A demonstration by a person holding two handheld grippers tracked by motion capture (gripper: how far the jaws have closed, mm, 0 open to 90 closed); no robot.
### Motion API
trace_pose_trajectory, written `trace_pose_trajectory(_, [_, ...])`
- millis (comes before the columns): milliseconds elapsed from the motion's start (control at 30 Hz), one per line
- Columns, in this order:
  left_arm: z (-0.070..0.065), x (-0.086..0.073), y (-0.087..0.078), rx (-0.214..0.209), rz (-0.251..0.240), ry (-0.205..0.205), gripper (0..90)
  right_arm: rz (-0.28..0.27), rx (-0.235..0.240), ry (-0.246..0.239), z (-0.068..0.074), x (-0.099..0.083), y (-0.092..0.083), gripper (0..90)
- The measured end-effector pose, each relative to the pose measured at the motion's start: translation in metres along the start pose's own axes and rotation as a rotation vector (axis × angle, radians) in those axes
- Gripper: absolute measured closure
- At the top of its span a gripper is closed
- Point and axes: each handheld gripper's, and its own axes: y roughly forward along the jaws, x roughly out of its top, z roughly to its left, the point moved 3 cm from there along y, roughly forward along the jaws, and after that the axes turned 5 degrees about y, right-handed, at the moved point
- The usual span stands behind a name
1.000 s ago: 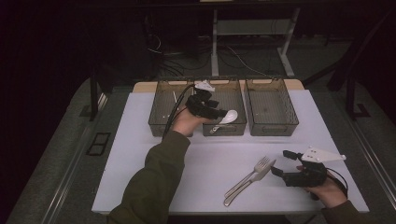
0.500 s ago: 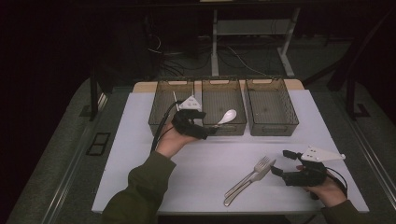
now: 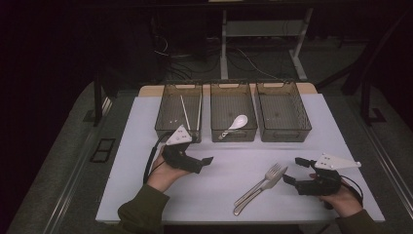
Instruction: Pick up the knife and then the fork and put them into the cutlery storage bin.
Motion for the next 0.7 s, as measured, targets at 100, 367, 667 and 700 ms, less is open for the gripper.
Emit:
trace_pose_trajectory(100, [-0.002, -0.013, -0.009, 0.01, -0.007, -0.002, 2.0, 0.0, 0.0, 0.002, 0.0, 0.0, 0.0, 17.9])
trace_pose_trajectory(367, [-0.007, -0.04, -0.026, 0.01, -0.012, -0.029, 0.0, 0.015, 0.002, 0.001, 0.0, 0.0, 0.001, 18.0])
trace_pose_trajectory(667, [-0.013, -0.056, -0.034, 0.001, -0.007, -0.051, 0.0, 0.097, 0.01, -0.046, 0.005, 0.006, 0.0, 14.5])
trace_pose_trajectory(700, [-0.013, -0.056, -0.034, 0.003, -0.007, -0.046, 0.0, 0.105, 0.038, -0.05, 0.007, 0.007, 0.001, 15.2])
